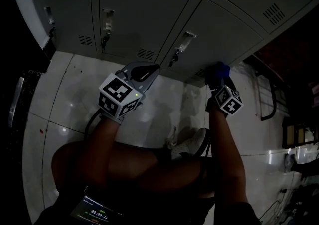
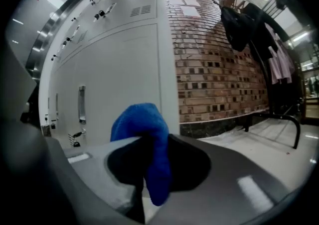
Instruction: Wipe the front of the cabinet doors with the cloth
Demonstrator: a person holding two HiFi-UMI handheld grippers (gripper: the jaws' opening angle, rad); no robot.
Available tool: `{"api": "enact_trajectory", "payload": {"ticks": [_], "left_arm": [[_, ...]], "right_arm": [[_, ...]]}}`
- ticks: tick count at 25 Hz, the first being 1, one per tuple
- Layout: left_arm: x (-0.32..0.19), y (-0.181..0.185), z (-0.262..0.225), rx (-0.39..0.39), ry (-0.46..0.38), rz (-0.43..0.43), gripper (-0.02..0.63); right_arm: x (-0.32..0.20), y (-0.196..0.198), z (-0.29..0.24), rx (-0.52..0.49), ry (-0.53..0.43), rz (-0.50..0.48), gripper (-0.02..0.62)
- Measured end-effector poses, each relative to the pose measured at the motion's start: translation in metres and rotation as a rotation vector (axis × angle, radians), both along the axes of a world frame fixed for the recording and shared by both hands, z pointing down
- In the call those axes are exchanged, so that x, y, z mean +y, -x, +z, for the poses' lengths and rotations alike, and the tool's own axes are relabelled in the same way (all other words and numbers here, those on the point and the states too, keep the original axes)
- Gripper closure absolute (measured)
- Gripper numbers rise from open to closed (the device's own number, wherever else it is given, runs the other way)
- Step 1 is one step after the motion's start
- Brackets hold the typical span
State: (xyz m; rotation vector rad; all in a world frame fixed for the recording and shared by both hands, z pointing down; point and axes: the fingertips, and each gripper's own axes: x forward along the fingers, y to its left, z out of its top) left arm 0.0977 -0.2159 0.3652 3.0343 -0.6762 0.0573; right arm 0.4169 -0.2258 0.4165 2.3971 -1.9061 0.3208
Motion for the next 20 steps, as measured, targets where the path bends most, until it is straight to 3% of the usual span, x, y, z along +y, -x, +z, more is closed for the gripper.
{"api": "enact_trajectory", "payload": {"ticks": [6, 12, 16, 20], "left_arm": [[-0.001, 0.003, 0.0, 0.004, 0.003, -0.012, 0.605], [-0.005, 0.007, -0.004, 0.021, 0.005, -0.029, 0.606], [-0.006, 0.01, -0.007, 0.036, 0.009, -0.038, 0.606], [-0.007, 0.01, -0.009, 0.046, 0.011, -0.036, 0.606]], "right_arm": [[-0.018, 0.11, -0.017, -0.026, -0.044, -0.185, 0.518], [-0.039, 0.222, 0.012, -0.026, 0.006, -0.376, 0.518], [-0.056, 0.255, 0.045, -0.03, 0.069, -0.411, 0.518], [-0.07, 0.245, 0.07, -0.048, 0.117, -0.362, 0.518]]}}
